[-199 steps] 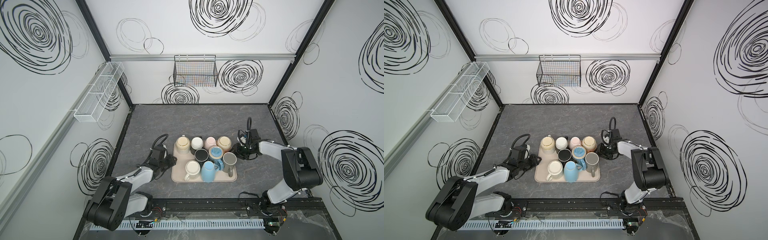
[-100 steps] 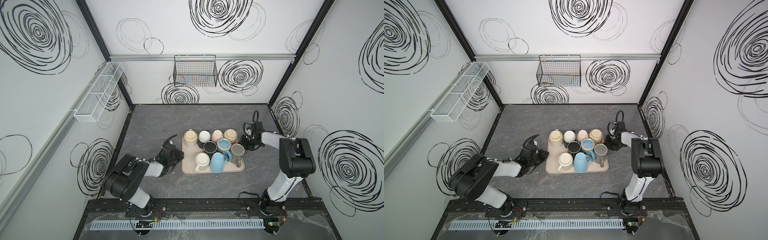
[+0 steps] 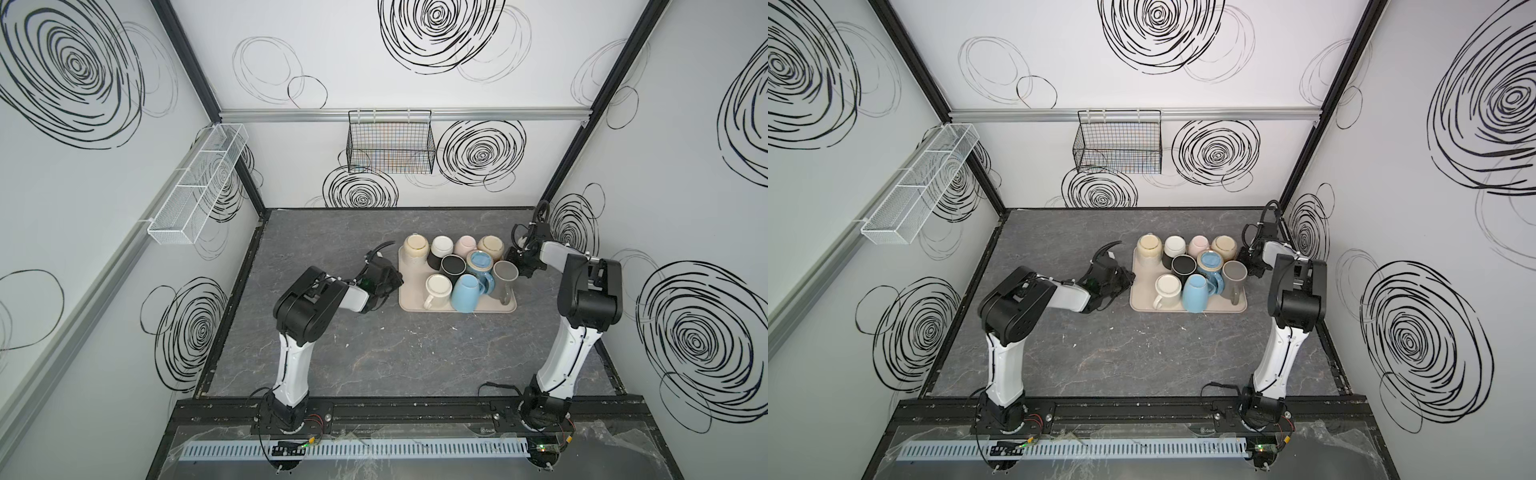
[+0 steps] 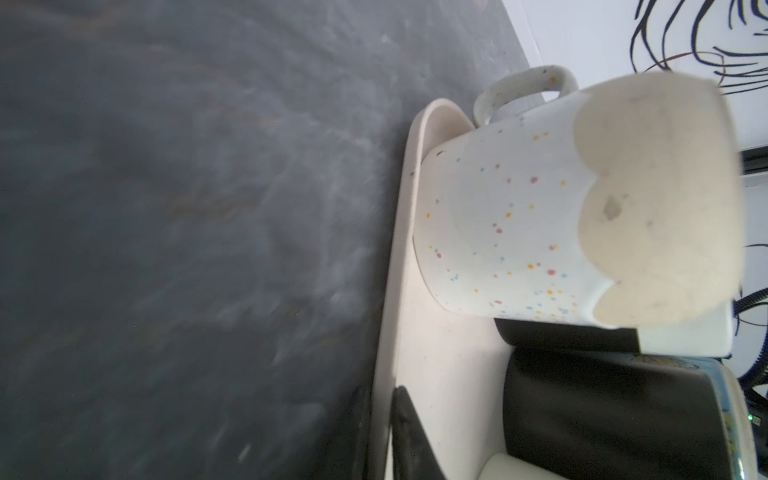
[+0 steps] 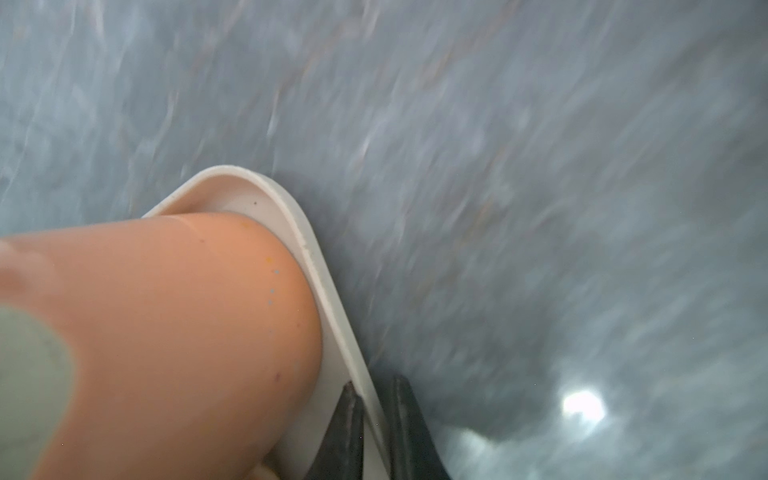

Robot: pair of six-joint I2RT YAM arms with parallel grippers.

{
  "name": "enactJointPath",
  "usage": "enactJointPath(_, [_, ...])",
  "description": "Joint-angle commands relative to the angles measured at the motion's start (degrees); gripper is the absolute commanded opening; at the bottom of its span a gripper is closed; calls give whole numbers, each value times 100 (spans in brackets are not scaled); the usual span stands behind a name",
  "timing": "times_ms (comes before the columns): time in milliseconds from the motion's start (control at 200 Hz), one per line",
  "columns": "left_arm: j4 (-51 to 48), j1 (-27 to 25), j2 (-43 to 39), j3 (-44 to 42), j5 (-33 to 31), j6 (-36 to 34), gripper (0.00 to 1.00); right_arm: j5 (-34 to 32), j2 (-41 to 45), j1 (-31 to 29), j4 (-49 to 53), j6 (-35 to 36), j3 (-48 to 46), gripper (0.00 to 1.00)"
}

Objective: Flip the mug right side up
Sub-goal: 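Push the beige tray of mugs farther from the robot with both grippers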

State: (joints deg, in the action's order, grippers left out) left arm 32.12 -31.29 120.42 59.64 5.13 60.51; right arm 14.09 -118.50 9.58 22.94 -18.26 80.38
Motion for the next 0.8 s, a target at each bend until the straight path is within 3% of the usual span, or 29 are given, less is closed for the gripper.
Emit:
enactJointPath(0, [230, -483, 645, 1094, 771, -23, 16, 5, -618, -74, -13, -191, 654, 13])
enactJointPath(255, [8, -553, 1754, 2792, 698, 66, 16, -158, -1500, 8, 168, -179, 2002, 10])
enactJointPath(495, [-55, -657, 2012, 3230, 586, 131, 18, -288, -1849, -9, 431, -78, 2863, 12])
enactJointPath(796, [-65, -599, 1340, 2601, 464, -84, 25, -1020, -1005, -123, 811, 243, 2806, 46])
